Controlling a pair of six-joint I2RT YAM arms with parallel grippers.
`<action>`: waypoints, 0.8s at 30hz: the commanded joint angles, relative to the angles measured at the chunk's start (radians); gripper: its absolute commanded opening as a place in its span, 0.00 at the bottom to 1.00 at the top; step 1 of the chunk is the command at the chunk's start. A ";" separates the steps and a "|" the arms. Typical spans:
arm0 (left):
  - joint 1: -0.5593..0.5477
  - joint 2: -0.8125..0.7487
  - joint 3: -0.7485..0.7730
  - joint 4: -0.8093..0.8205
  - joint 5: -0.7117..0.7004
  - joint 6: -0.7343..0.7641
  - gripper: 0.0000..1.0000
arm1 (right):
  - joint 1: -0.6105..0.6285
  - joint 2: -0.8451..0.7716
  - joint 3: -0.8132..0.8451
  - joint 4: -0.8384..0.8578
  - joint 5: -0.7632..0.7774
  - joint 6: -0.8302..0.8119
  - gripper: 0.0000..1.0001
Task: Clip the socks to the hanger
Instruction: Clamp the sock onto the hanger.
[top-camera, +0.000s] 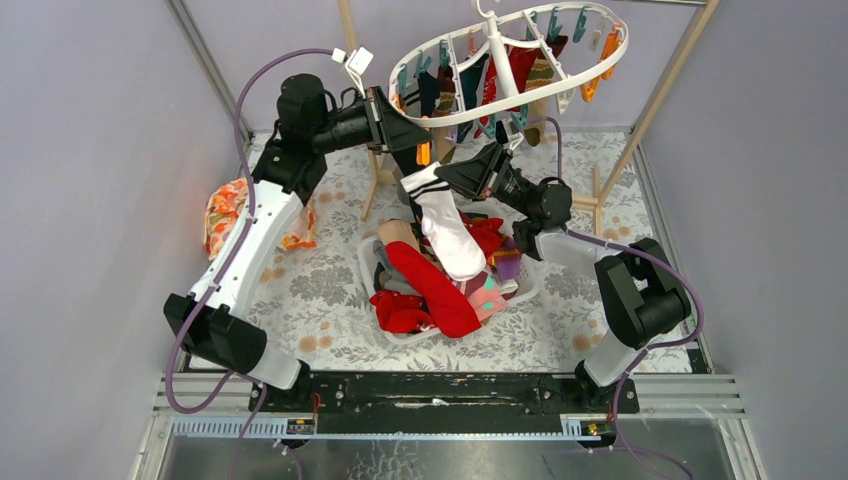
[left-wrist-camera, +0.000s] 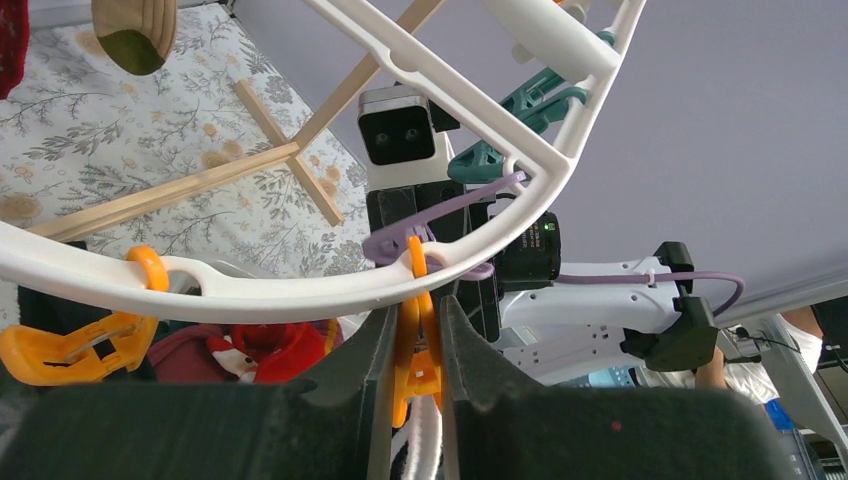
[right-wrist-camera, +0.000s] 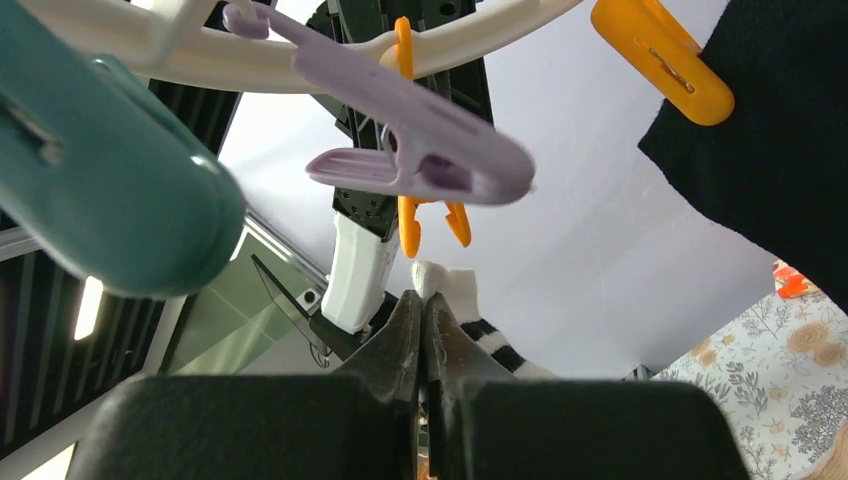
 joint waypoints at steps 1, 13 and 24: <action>0.006 -0.024 -0.010 0.066 0.065 -0.019 0.00 | -0.002 -0.002 0.044 0.135 0.014 0.000 0.00; 0.008 -0.029 -0.023 0.098 0.086 -0.051 0.00 | -0.002 0.026 0.056 0.135 0.064 -0.006 0.00; 0.013 -0.030 -0.027 0.100 0.090 -0.047 0.00 | -0.002 0.039 0.089 0.135 0.080 -0.003 0.00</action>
